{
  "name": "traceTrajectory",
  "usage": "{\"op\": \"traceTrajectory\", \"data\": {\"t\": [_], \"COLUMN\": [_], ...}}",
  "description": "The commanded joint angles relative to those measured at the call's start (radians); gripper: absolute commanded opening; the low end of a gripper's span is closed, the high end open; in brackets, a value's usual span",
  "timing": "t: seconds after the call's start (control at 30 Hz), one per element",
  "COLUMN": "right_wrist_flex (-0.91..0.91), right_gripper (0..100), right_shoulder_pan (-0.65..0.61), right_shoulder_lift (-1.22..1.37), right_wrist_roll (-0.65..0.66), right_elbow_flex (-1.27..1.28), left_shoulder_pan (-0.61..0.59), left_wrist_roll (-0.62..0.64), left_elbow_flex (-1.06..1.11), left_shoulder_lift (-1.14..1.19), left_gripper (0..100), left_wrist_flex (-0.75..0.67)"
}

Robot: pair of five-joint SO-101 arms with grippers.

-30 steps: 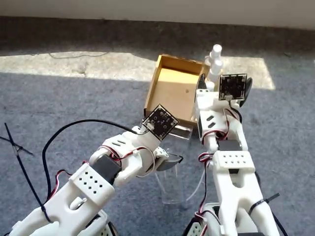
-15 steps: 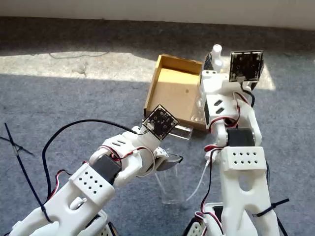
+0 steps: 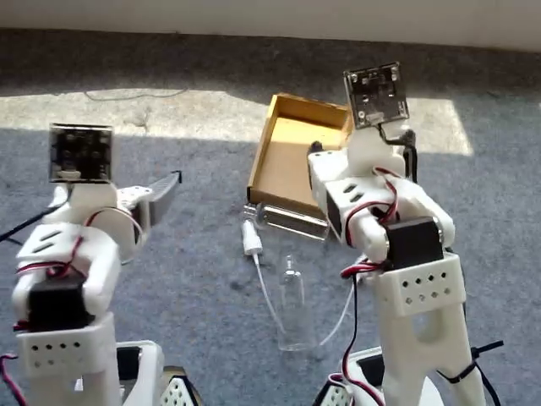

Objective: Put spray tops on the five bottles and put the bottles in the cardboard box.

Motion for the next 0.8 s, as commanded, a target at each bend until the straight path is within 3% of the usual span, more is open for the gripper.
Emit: {"op": "traceTrajectory", "data": {"t": [0.0, 0.13, 0.33, 0.57, 0.77], "right_wrist_flex": [0.202, 0.375, 0.542, 0.460, 0.344], "right_gripper": [40.9, 33.7, 32.8, 32.8, 32.8], "right_shoulder_pan": [-0.054, -0.151, -0.292, -0.320, -0.426], "right_shoulder_lift": [-0.022, -0.019, -0.016, -0.015, -0.015], "right_wrist_roll": [0.008, 0.009, -0.035, -0.005, -0.017], "right_elbow_flex": [-0.084, -0.085, -0.036, 0.179, 0.288], "left_shoulder_pan": [-0.191, -0.305, -0.426, -0.469, -0.466], "left_wrist_roll": [-0.075, -0.144, -0.210, -0.281, -0.285], "left_elbow_flex": [-0.134, -0.176, -0.143, 0.013, 0.165], "left_shoulder_lift": [0.168, 0.364, 0.478, 0.484, 0.484], "left_gripper": [32, 32, 32, 32, 32], "left_wrist_flex": [0.091, 0.106, 0.103, -0.008, -0.141]}}
